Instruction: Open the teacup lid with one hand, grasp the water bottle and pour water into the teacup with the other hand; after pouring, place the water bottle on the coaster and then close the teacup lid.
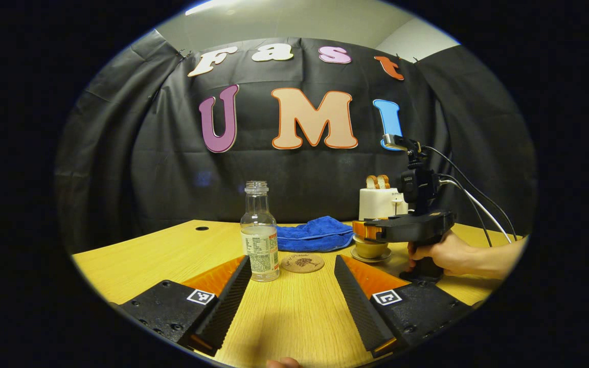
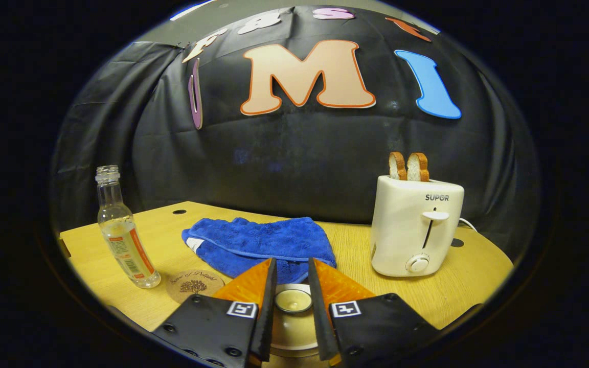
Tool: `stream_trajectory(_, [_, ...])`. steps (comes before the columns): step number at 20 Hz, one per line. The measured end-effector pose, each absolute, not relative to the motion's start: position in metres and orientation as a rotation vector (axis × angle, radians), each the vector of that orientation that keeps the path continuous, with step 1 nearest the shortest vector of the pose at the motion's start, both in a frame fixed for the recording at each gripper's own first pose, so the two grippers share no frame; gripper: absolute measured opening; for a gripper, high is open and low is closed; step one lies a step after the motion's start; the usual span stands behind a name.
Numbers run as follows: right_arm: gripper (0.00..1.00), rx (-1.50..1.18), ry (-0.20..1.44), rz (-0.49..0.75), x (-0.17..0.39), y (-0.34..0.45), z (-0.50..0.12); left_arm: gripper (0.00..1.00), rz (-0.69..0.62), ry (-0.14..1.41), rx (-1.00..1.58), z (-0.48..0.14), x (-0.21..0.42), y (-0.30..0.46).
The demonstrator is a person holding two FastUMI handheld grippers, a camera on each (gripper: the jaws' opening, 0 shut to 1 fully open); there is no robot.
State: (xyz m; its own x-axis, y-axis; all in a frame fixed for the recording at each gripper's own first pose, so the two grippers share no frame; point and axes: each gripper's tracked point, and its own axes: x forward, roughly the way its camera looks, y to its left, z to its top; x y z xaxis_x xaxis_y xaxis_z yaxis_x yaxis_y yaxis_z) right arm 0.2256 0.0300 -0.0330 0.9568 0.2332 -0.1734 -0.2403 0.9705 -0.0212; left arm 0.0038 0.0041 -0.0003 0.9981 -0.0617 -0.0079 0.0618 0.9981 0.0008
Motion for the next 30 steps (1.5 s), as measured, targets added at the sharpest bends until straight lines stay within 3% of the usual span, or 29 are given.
stream_trajectory(5, [0.33, -0.058, 0.122, 0.219, 0.226, 0.029, -0.025, 0.96, -0.056, 0.009, 0.001, 0.001, 0.004, 0.004])
stream_trajectory(6, [0.27, -0.059, 0.107, 0.212, 0.226, 0.028, -0.024, 0.96, -0.054, 0.009, 0.001, 0.000, 0.004, 0.005])
stream_trajectory(14, [0.27, 0.002, 0.027, 0.192, 0.211, 0.017, -0.011, 0.96, -0.020, 0.009, 0.003, -0.001, 0.006, 0.015])
stream_trajectory(30, [0.27, 0.004, 0.017, 0.268, 0.075, -0.008, -0.001, 0.95, 0.064, 0.014, 0.008, -0.003, 0.057, 0.052])
